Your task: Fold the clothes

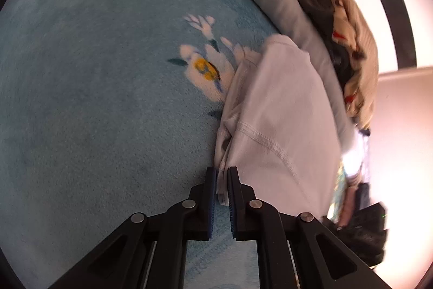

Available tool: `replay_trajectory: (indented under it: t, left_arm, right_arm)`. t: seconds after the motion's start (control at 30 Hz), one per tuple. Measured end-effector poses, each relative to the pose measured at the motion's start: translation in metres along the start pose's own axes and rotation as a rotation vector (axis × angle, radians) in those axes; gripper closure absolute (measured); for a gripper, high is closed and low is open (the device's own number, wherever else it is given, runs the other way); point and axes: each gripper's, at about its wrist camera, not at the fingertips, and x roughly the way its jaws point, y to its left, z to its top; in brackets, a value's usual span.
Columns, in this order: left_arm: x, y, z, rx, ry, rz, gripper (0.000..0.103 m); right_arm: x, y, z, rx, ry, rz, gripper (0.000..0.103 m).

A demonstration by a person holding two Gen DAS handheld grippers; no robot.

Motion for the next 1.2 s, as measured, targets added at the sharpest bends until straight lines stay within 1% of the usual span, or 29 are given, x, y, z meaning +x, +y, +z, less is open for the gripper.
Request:
replay_trajectory:
  t: [0.03,0.1,0.13,0.2,0.23,0.3,0.33,0.37,0.4,0.43,0.47,0.5,0.53,0.57,0.63,0.77,0.9,0.97,1.0,1.07,1.1,1.13,1.17,1.2]
  left_arm:
    - [-0.003,0.000,0.002,0.005,-0.009,0.021,0.091]
    - [-0.010,0.000,0.007,0.023,-0.025,0.072,0.095]
    - [-0.015,0.001,0.009,0.028,-0.033,0.075,0.095]
    - [-0.023,0.004,0.012,0.024,-0.052,0.053,0.095]
    - [-0.027,0.005,0.014,0.024,-0.063,0.041,0.093]
    - [-0.034,0.005,0.019,0.031,-0.080,0.017,0.092]
    - [-0.036,0.005,0.021,0.033,-0.082,0.003,0.084]
    - [-0.035,0.004,0.025,0.033,-0.082,-0.008,0.063]
    - [-0.034,0.002,0.028,0.033,-0.081,-0.017,0.048]
    - [-0.032,-0.001,0.032,0.036,-0.079,-0.025,0.030]
    - [-0.030,-0.002,0.034,0.045,-0.077,-0.042,0.029]
    - [-0.026,-0.005,0.035,0.061,-0.072,-0.061,0.029]
    - [-0.021,-0.011,0.039,0.076,-0.064,-0.070,0.029]
    - [-0.017,-0.016,0.044,0.093,-0.053,-0.069,0.029]
    - [-0.005,-0.025,0.051,0.121,-0.026,-0.062,0.029]
    - [0.018,-0.036,0.057,0.153,0.036,-0.073,0.029]
    - [0.023,-0.042,0.061,0.176,0.041,-0.086,0.030]
    - [0.026,-0.045,0.061,0.178,0.046,-0.095,0.031]
    - [0.028,-0.046,0.062,0.178,0.048,-0.100,0.031]
    - [0.031,-0.050,0.062,0.180,0.052,-0.107,0.033]
    - [0.032,-0.052,0.062,0.183,0.054,-0.106,0.035]
    - [0.034,-0.055,0.062,0.186,0.056,-0.106,0.040]
    - [0.034,-0.055,0.061,0.185,0.057,-0.103,0.043]
    - [0.033,-0.055,0.059,0.181,0.057,-0.098,0.043]
  right_arm:
    - [0.004,-0.007,-0.002,0.014,0.006,-0.015,0.100]
    - [0.009,-0.015,-0.004,0.029,0.017,-0.043,0.100]
    - [0.008,-0.013,-0.004,0.015,0.020,-0.055,0.100]
    - [0.007,-0.007,-0.002,-0.023,0.026,-0.083,0.100]
    - [0.004,-0.005,-0.001,-0.045,0.026,-0.100,0.099]
    - [-0.001,-0.003,0.000,-0.080,0.019,-0.151,0.098]
    - [-0.005,-0.003,0.000,-0.093,0.007,-0.186,0.098]
    - [-0.010,-0.004,-0.001,-0.103,-0.006,-0.219,0.098]
    - [-0.016,-0.005,-0.001,-0.110,-0.022,-0.230,0.097]
    - [-0.022,-0.007,-0.001,-0.110,-0.043,-0.215,0.097]
    - [-0.026,-0.008,0.000,-0.106,-0.066,-0.188,0.095]
    - [-0.029,-0.009,0.002,-0.099,-0.084,-0.166,0.088]
    - [-0.029,-0.009,0.006,-0.092,-0.096,-0.153,0.065]
    - [-0.027,-0.008,0.010,-0.090,-0.106,-0.145,0.049]
    - [-0.022,-0.005,0.017,-0.087,-0.119,-0.132,0.048]
    - [-0.005,-0.004,0.030,-0.062,-0.132,-0.122,0.048]
    - [0.003,-0.007,0.036,-0.051,-0.130,-0.096,0.048]
    - [0.003,-0.009,0.039,-0.049,-0.136,-0.069,0.048]
    - [0.004,-0.009,0.039,-0.051,-0.141,-0.052,0.050]
    - [0.007,-0.008,0.041,-0.058,-0.144,-0.016,0.059]
    - [0.010,-0.008,0.043,-0.056,-0.141,-0.010,0.060]
    - [0.014,-0.008,0.045,-0.053,-0.139,-0.007,0.061]
    - [0.018,-0.006,0.047,-0.048,-0.142,0.002,0.062]
    - [0.020,-0.005,0.049,-0.041,-0.146,0.015,0.062]
